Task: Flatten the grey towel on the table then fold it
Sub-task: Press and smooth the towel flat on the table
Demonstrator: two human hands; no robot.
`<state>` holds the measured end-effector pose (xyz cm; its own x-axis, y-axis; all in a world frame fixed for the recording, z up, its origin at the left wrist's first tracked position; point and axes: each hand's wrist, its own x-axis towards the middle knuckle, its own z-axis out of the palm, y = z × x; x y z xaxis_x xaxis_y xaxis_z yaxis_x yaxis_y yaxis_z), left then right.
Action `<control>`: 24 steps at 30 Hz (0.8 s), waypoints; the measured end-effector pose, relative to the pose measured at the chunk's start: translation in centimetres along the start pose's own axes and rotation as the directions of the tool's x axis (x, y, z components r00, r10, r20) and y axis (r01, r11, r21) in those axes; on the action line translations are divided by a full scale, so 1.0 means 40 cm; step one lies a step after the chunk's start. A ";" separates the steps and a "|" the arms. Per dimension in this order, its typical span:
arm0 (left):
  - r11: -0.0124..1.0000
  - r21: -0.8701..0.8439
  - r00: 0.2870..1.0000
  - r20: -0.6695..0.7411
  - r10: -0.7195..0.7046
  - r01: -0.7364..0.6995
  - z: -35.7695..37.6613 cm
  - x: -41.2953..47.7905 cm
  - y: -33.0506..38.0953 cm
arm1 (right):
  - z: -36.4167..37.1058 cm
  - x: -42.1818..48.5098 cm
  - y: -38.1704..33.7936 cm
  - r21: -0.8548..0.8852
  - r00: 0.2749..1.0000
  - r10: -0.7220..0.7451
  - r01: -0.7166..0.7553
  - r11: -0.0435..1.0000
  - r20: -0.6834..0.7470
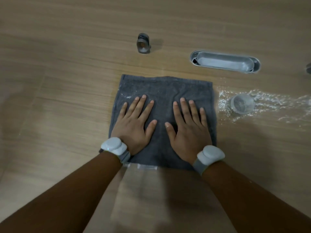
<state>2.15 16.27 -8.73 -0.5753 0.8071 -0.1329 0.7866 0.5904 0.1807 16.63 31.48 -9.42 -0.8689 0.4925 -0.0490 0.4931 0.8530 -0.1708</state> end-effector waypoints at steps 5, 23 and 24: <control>1.000 -0.015 1.000 -0.015 0.008 -0.008 -0.034 0.164 -0.061 | -0.017 0.191 0.009 0.016 1.000 0.024 -0.024 1.000 0.010; 0.994 -0.061 0.996 0.029 0.089 -0.087 -0.041 -0.002 -0.095 | 0.017 -0.021 -0.132 -0.047 0.983 0.183 -0.183 0.982 0.003; 0.994 -0.055 0.995 0.028 0.092 -0.090 -0.040 -0.031 -0.107 | 0.023 -0.050 -0.153 -0.052 0.985 0.175 -0.174 0.983 0.008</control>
<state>-0.88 12.75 -7.80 -0.4941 0.8575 -0.1432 0.8216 0.5144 0.2455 15.30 25.12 -9.18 -0.7695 0.6328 -0.0864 0.6386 0.7618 -0.1087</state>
